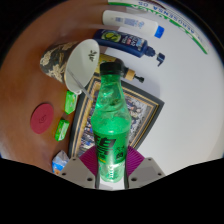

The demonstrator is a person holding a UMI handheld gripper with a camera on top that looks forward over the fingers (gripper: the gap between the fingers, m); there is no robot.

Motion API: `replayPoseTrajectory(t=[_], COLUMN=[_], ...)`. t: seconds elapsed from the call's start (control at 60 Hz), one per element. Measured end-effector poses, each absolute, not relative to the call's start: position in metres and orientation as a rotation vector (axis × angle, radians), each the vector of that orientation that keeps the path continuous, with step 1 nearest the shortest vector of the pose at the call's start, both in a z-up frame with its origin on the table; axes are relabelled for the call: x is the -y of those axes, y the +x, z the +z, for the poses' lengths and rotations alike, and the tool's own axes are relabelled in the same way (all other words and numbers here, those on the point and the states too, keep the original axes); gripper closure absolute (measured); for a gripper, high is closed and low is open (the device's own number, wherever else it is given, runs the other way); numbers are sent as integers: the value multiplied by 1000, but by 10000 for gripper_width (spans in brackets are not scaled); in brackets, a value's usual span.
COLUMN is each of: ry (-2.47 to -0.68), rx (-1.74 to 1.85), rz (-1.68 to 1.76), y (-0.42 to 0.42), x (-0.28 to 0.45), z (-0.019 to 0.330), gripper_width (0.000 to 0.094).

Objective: Pour water

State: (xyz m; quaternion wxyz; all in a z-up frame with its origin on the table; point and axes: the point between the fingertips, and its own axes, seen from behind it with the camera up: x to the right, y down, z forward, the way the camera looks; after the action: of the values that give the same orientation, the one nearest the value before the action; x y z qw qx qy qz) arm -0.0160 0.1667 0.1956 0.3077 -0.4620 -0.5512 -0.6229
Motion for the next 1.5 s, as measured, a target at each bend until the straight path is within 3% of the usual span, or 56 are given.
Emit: replayPoseTrajectory(t=[0.217,0.433,0.683,1.083,1.167,1.233,1.367,1.4,1.467,1.5], ry=[-1561,-1759,-1896,-1971,-1906,-1898,-1927,-1942,-1964,-1982], rx=[1074,636,266,114,118,97,70,68,61,58], rz=[-1184,-644,-110,40,33,38,62,63,68,63], y=[-22,-32,-33,-24,-24,-23,-21,-20,-22,-22], x=[-155,-144,-149,-164,-163,-162,-162,-160,-154,-150], z=[208,217,158,62,67,67,67,66,67,67], gripper_width=[615,615,611,588,598,570,428,348,71,91])
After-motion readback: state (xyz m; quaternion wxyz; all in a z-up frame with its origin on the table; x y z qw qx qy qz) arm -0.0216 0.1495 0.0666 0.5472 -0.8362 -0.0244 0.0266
